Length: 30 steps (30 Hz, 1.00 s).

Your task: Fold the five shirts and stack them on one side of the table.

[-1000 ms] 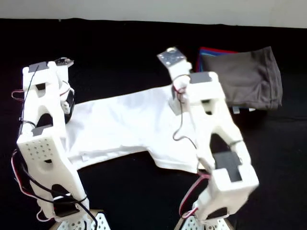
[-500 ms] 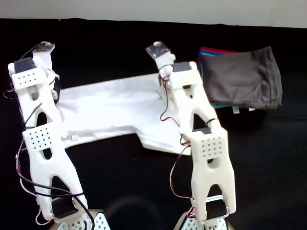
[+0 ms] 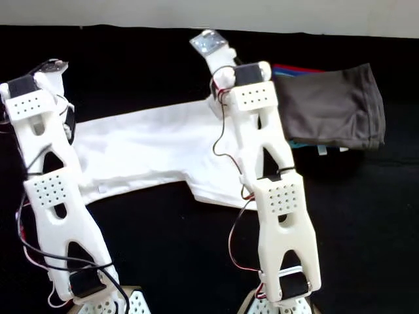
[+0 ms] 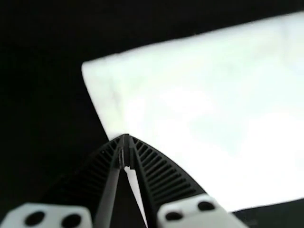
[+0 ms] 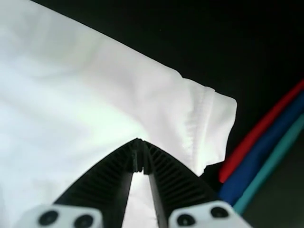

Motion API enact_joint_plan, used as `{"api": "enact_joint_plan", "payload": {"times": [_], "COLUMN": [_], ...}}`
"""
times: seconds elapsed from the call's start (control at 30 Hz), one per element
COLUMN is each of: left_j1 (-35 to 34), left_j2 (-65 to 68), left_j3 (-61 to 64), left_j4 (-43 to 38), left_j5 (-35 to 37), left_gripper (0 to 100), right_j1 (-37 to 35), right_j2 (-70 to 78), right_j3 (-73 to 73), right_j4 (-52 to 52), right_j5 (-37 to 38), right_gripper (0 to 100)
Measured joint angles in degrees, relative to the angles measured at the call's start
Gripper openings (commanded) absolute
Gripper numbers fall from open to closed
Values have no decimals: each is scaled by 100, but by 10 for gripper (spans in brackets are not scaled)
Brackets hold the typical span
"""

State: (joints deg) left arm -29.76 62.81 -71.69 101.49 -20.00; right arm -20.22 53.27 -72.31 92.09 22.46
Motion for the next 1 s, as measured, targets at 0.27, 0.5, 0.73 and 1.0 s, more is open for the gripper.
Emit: {"api": "enact_joint_plan", "payload": {"times": [0.27, 0.5, 0.73, 1.0], "left_j1": [62, 97, 114, 308], "left_j2": [-2558, -3692, -4422, -5925], "left_j3": [3833, 6514, 8360, 9635], "left_j4": [-299, -1556, -2602, -2681], "left_j5": [-264, -290, -290, -352], "left_gripper": [9, 9, 9, 9], "right_j1": [-105, -105, -105, -105], "right_j2": [-9, -9, -114, -1459], "right_j3": [-853, -879, -791, 1143], "right_j4": [791, 835, 835, 835], "right_j5": [0, 0, -360, -466], "right_gripper": [9, 9, 9, 9]}}
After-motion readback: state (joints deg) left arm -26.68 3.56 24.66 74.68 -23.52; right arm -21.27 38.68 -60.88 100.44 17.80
